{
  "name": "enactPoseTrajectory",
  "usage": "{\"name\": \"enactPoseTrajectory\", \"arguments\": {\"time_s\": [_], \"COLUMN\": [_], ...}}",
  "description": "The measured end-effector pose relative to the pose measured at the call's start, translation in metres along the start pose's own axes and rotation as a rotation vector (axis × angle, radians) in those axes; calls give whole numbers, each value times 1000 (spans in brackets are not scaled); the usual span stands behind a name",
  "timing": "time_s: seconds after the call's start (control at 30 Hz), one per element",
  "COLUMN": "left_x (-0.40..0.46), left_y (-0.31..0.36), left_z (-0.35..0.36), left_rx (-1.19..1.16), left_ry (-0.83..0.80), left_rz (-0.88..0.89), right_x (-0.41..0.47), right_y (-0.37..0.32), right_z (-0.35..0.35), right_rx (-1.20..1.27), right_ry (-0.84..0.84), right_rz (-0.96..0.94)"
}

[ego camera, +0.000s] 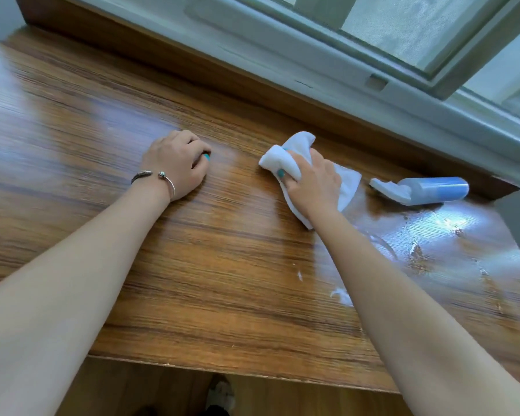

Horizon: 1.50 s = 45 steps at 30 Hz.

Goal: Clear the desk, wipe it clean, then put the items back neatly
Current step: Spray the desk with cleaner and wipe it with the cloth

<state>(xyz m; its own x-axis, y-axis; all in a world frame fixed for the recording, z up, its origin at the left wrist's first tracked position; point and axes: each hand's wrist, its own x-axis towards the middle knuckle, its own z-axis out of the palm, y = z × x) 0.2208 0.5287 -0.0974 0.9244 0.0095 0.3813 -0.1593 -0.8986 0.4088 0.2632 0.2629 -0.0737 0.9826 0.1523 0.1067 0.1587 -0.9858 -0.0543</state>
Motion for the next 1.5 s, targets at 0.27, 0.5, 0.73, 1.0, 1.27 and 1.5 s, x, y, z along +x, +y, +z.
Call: {"name": "enactPoseTrajectory", "arguments": {"time_s": [0.27, 0.5, 0.73, 1.0, 1.27, 1.5], "left_x": [3, 3, 1, 11, 58, 59], "left_y": [5, 0, 8, 21, 23, 17], "left_z": [-1, 2, -6, -7, 26, 38], "left_rx": [-8, 1, 68, 293, 131, 150], "left_ry": [-22, -68, -66, -146, -115, -69], "left_rz": [-7, -36, 50, 21, -197, -229], "right_x": [-198, -173, -62, -139, -48, 112], "right_y": [-17, -18, -23, -1, -11, -68], "right_z": [-13, -15, -11, -25, -5, 10], "right_rx": [114, 124, 40, 112, 154, 86], "right_ry": [50, 50, 56, -34, -78, -90], "right_rz": [-173, -102, 82, -210, -286, -293]}}
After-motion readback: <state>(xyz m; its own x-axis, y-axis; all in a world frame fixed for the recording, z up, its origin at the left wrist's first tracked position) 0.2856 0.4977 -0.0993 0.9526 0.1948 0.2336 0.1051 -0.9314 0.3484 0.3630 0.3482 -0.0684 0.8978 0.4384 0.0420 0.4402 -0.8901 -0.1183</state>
